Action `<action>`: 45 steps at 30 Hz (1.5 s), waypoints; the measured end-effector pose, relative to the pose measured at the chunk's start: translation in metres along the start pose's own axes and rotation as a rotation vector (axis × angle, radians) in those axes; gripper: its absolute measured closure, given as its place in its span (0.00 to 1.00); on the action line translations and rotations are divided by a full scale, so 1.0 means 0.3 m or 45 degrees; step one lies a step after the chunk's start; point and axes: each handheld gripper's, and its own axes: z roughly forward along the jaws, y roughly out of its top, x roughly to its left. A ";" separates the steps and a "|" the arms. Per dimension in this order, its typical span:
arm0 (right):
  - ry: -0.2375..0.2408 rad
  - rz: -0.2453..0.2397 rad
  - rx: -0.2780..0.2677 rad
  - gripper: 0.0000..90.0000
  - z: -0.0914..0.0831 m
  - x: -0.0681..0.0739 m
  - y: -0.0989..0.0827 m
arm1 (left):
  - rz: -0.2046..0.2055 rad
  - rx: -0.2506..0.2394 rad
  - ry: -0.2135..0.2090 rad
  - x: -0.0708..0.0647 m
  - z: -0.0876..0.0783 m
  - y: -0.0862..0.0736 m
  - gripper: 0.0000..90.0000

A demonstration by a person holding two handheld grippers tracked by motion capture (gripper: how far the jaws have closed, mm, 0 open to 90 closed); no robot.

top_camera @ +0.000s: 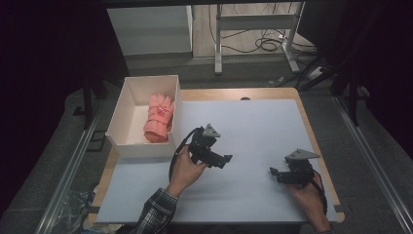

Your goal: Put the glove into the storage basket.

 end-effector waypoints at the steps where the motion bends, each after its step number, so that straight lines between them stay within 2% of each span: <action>1: 0.000 0.000 0.000 0.25 0.000 0.000 0.000 | 0.002 0.004 -0.004 0.000 0.007 -0.009 0.03; 8: 0.000 0.001 0.001 0.25 0.000 0.000 0.000 | 0.002 0.026 -0.006 -0.002 0.051 -0.080 0.03; 16: 0.000 0.001 0.001 0.25 0.000 0.000 0.000 | -0.008 0.029 -0.002 0.001 0.064 -0.145 0.03; 31: 0.000 0.001 0.000 0.25 0.000 0.000 0.000 | 0.012 0.062 0.019 0.000 0.067 -0.247 0.03; 45: -0.001 0.000 0.001 0.25 0.000 0.001 0.000 | -0.001 0.088 0.030 -0.010 0.054 -0.318 0.03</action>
